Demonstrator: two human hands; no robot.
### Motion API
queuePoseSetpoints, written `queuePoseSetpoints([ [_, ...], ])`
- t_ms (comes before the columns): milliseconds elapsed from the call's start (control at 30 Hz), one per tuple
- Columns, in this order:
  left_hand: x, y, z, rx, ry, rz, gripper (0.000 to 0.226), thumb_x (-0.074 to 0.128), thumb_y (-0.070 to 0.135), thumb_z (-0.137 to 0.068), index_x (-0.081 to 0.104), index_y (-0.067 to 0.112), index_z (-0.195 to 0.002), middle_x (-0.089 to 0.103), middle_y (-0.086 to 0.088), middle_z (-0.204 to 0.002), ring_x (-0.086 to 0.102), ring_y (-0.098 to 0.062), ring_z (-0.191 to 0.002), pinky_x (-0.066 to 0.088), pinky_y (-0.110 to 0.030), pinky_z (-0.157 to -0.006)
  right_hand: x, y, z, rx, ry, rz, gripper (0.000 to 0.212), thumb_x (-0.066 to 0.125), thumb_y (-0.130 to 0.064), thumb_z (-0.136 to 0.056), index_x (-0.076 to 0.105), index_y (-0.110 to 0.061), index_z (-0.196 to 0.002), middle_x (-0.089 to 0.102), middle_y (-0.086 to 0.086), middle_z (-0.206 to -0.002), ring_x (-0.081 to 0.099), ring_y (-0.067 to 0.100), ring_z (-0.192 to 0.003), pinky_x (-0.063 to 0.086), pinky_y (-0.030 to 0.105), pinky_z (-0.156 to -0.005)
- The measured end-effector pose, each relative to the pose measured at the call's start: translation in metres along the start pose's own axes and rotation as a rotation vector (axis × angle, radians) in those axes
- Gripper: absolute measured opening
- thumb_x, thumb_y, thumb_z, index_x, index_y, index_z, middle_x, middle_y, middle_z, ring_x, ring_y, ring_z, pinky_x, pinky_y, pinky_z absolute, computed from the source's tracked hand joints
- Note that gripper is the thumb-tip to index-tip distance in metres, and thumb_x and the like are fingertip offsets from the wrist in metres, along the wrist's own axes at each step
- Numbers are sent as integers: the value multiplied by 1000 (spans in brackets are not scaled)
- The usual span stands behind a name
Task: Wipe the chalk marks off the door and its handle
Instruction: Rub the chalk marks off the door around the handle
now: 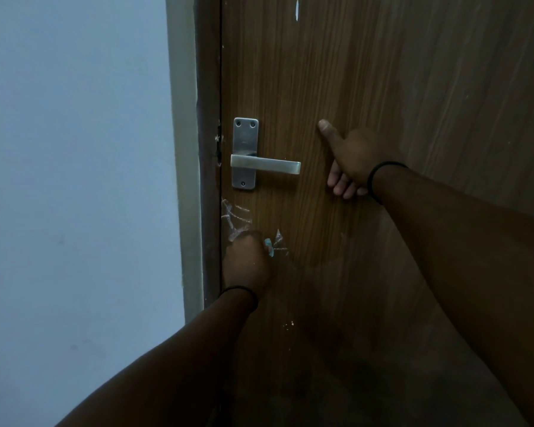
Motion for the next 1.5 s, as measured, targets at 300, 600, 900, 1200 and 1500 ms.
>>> queuePoseSetpoints([
  [300,11,19,1,247,119,134,8,65,20,-90,65,12,-91,67,-6,-97,63,-13,-86,49,-23,-72,2,5,-7,-27,11,-1,99,18,-87,-81,71,-6,-61,71,8,-57,67,20,-45,42,25,-46],
  [600,8,28,-2,204,200,188,11,66,18,-90,66,9,-84,67,-6,-90,57,-9,-81,38,-13,-68,1,7,-8,-30,34,-5,99,18,-88,-79,69,-7,-56,70,8,-55,66,19,-43,42,25,-45],
  [900,24,10,15,246,42,-12,11,64,22,-92,63,15,-100,65,-4,-104,64,-12,-89,51,-23,-73,1,3,-4,-37,28,-6,97,18,-85,-83,70,-6,-60,70,7,-55,67,18,-44,42,27,-47],
  [1200,11,-22,10,-622,478,552,21,67,18,-89,58,17,-70,59,2,-80,60,-19,-79,42,-20,-62,2,8,-6,-60,22,-16,95,20,-87,-81,70,-8,-61,71,6,-56,66,18,-44,45,28,-50],
  [1500,12,1,3,-143,300,399,15,61,19,-92,57,18,-78,57,4,-89,54,-4,-80,37,-12,-66,4,8,-6,-71,33,24,95,23,-88,-79,71,-8,-61,70,5,-55,66,17,-44,43,26,-47],
])
Point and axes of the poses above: each hand's wrist, its own z-axis away from the middle knuckle, its own x-axis out of the palm, y = z × x, the point moved 3 cm from there along -z, towards the middle knuckle
